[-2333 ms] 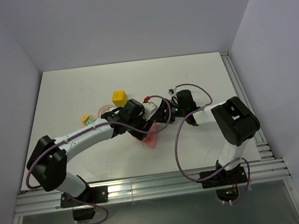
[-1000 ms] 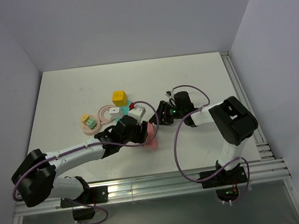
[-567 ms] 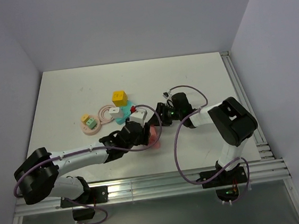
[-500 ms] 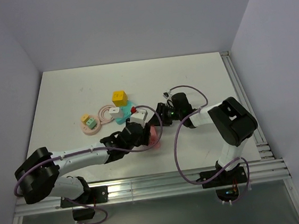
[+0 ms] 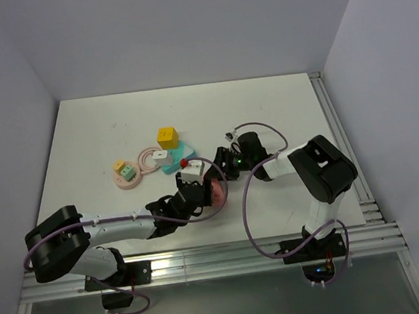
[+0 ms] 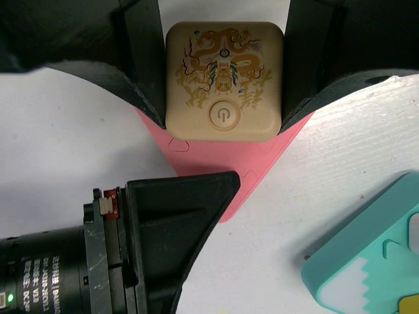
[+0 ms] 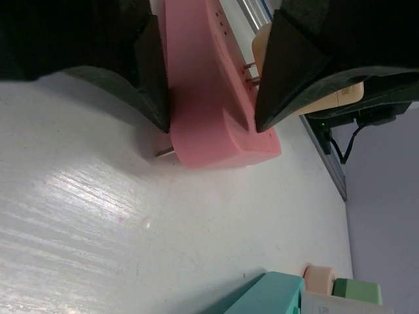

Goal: Insert the plug
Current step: Insert the plug into the socket.

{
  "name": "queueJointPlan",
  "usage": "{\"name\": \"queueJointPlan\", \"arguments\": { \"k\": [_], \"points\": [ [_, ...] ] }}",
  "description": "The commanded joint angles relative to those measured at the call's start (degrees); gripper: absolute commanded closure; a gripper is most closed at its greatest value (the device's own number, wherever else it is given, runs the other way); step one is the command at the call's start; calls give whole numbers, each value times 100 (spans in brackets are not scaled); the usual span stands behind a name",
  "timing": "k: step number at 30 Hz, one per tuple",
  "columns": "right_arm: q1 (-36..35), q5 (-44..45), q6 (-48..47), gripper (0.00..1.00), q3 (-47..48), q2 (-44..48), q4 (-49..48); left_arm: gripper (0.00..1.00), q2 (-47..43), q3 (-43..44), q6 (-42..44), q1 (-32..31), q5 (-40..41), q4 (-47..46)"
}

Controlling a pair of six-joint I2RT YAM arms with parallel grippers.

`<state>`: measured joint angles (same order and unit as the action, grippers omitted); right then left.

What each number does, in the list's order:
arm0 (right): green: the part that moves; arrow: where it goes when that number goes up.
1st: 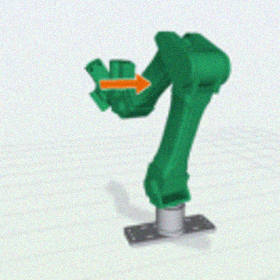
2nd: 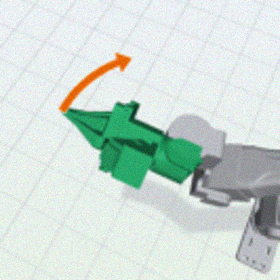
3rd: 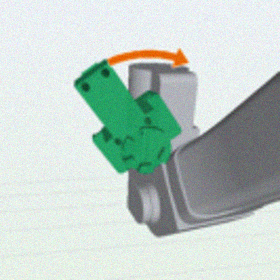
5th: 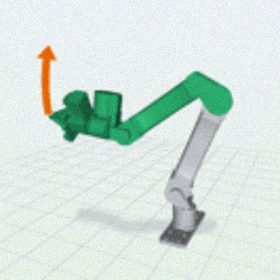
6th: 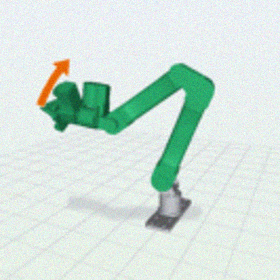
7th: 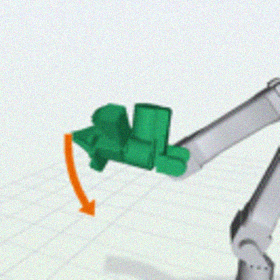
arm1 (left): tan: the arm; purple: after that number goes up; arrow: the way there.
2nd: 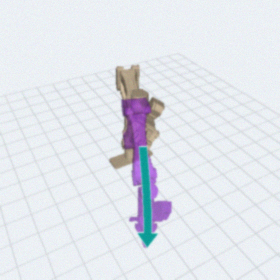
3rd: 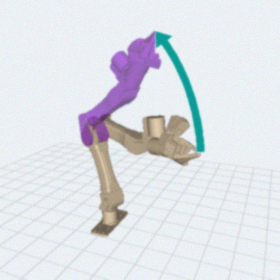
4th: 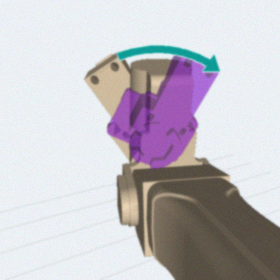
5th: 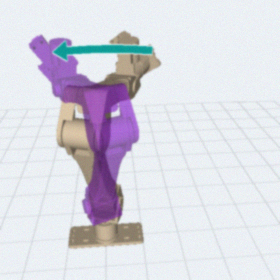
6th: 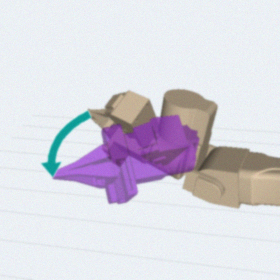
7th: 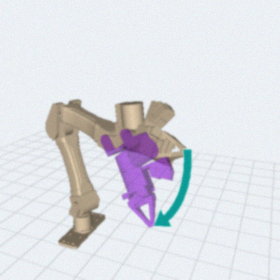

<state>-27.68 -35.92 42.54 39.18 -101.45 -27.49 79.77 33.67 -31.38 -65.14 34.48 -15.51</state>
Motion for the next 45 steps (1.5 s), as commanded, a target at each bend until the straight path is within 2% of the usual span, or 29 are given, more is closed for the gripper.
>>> {"name": "queueJointPlan", "arguments": {
  "k": [1,2,5,9,14,22,31,36,42,45],
  "points": [
    [-53,-117,-9,41,28,-111,-152,100,425,-344,-457,-244,-47,733],
    [-53,-143,25,52,37,-129,-161,100,460,-318,-509,-297,14,751],
    [-53,-204,131,67,46,-217,-266,100,689,-230,-685,-525,392,847],
    [-44,-135,210,74,46,-279,-310,100,1092,-72,-887,-815,744,1032],
    [-36,-73,219,77,46,-244,-284,100,1164,-53,-1019,-983,762,1076],
    [-44,-64,316,80,28,-270,-354,100,847,-730,-1256,-1087,665,207],
    [-44,59,342,84,90,-340,-205,100,1840,-168,-2284,-1790,1578,988],
    [-36,59,386,85,116,-393,-205,100,2104,-89,-2584,-2019,1720,1155],
    [-44,50,377,86,134,-384,-222,100,2297,-291,-2382,-2020,1290,593],
    [-36,50,377,86,116,-376,-222,100,2429,-125,-2321,-1941,1035,837]
  ]
}}
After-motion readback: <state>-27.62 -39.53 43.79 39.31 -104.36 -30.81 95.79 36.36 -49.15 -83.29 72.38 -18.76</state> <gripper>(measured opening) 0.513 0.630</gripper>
